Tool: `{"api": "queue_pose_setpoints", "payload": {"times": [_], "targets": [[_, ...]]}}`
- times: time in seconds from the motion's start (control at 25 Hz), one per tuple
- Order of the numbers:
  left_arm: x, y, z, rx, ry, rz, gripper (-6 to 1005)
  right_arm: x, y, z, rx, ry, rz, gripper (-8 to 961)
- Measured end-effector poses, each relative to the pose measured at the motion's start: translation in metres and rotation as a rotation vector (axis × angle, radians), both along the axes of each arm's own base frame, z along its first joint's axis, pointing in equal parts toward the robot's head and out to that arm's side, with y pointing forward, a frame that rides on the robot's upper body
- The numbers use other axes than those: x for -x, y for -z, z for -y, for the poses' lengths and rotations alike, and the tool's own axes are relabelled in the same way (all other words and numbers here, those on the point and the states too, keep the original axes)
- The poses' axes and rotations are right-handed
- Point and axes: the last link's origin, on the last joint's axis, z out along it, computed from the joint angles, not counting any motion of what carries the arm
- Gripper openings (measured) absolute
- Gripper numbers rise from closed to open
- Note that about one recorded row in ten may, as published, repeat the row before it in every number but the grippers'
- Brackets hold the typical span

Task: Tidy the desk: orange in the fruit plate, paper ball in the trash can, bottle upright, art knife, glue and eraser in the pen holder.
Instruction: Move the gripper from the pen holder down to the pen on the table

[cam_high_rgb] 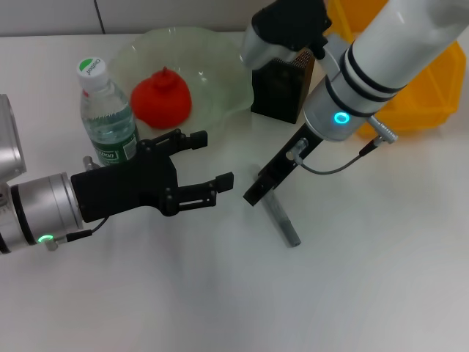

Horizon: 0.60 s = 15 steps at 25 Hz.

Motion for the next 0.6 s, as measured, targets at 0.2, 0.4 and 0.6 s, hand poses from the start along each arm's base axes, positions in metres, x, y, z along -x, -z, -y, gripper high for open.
{"api": "queue_pose_setpoints", "payload": {"times": [0.2, 0.4, 0.6], "targets": [[0.0001, 0.0007, 0.0007, 0.001, -0.002, 0.003, 840, -0.0032, 0.0047, 0.0012, 0.0, -0.003, 0.026, 762], [0.0001, 0.0007, 0.0007, 0.0, -0.002, 0.003, 840, -0.007, 0.0064, 0.0031, 0.003, 0.002, 0.038, 762], [-0.0009, 0.001, 0.0002, 0.003, 0.001, 0.003, 840, -0.0099, 0.0093, 0.0061, 0.017, -0.01, 0.062, 756]]}}
